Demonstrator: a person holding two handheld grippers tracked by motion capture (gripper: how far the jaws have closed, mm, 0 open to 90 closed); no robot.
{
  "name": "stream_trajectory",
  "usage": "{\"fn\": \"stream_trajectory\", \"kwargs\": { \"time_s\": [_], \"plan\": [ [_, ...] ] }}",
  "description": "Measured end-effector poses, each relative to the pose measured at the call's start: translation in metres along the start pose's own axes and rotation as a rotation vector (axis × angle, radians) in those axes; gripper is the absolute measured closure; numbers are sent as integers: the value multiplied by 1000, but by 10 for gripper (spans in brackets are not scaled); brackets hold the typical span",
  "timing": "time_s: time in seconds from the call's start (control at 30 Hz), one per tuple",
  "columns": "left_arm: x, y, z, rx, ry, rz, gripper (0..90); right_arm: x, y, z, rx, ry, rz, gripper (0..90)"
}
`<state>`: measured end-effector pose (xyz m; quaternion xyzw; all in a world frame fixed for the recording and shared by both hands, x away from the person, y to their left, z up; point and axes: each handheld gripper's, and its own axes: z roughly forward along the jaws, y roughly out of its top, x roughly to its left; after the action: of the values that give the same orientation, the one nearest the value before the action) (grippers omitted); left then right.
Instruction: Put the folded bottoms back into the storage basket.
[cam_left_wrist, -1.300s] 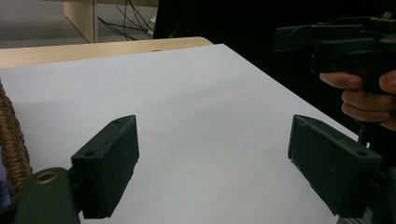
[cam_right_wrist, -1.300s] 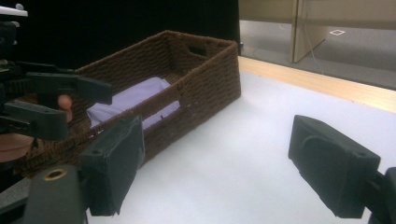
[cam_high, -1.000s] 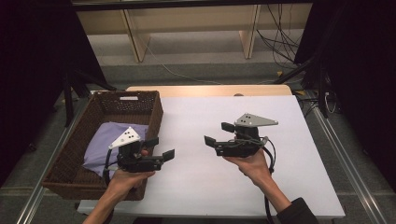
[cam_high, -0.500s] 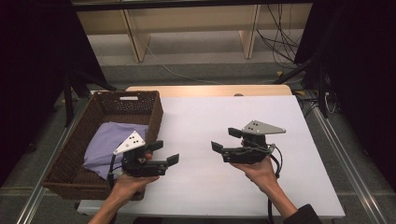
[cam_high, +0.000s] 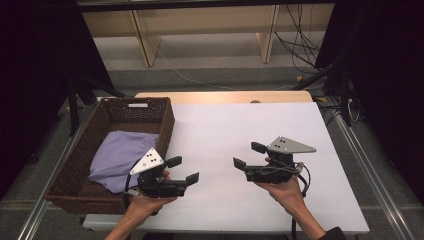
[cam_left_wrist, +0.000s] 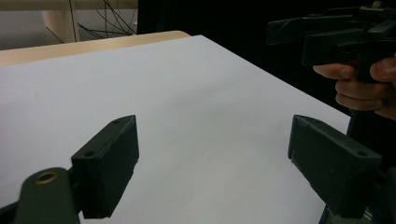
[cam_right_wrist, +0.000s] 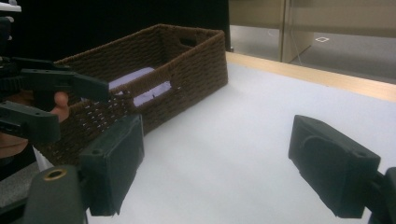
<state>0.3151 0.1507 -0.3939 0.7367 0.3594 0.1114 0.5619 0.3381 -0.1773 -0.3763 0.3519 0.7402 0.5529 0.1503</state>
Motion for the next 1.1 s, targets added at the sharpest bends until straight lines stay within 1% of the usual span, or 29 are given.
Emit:
{"fn": "stream_trajectory", "kwargs": {
  "time_s": [0.1, 0.2, 0.47, 0.57, 0.73, 1.0, 1.1],
  "plan": [
    [-2, -2, 1, -7, -1, 1, 163, 0, -3, -4, -7, 2, 0, 193],
    [-4, -5, 3, -3, 6, 19, 161, 0, -7, -7, -7, 1, -1, 191],
    [-7, -11, 6, -11, 5, 20, 161, 0, -17, -16, -13, -9, -16, 181],
    [-8, -13, 8, -2, -5, 27, 161, 1, -21, -20, -23, -16, -22, 181],
    [-9, -15, 8, 2, -3, 36, 160, 2, -27, -23, -25, -17, -18, 182],
    [-10, -19, 9, -1, -2, 36, 160, 4, -35, -27, -15, -19, -22, 182],
    [-10, -20, 9, -2, 3, 49, 160, 4, -39, -29, -18, -23, -21, 183]
  ]
}}
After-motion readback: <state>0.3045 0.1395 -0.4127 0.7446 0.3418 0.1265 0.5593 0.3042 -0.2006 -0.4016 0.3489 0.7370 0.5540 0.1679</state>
